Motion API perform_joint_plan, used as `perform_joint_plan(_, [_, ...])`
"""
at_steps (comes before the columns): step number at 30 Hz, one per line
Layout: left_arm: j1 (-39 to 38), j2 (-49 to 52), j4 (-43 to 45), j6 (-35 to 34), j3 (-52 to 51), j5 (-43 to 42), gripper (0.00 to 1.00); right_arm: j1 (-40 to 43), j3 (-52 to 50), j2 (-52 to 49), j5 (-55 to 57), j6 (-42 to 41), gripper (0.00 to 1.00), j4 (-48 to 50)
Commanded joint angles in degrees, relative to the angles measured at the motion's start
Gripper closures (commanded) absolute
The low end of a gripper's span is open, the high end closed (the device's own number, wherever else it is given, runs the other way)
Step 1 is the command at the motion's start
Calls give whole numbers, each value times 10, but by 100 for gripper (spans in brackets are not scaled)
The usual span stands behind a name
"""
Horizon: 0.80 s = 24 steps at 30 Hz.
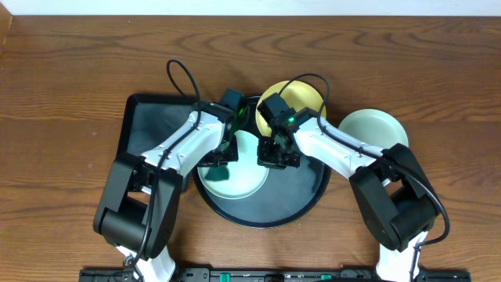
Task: Clean dirty plates on tray and stack at the side
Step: 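Scrub the second plate with the sponge while right gripper holds it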
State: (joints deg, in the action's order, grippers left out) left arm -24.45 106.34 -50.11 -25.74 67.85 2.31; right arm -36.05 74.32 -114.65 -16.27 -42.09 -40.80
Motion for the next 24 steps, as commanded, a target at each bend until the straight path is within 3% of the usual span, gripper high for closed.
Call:
perform_joint_plan(1, [-17, 7, -3, 98, -6, -160, 92, 4, 2, -12, 7, -5, 99, -3])
perform_joint_plan(4, [-18, 7, 26, 122, -6, -234, 93, 4, 2, -12, 7, -5, 99, -2])
perform_joint_plan(9, [-17, 7, 83, 89, -6, -247, 92, 4, 2, -12, 7, -4, 99, -2])
perform_joint_plan(14, [-16, 7, 112, -8, -6, -165, 93, 4, 2, -12, 1, 4, 99, -1])
perform_joint_plan(24, [6, 6, 129, -63, 7, -31, 93, 4, 2, -12, 2, 5, 99, -2])
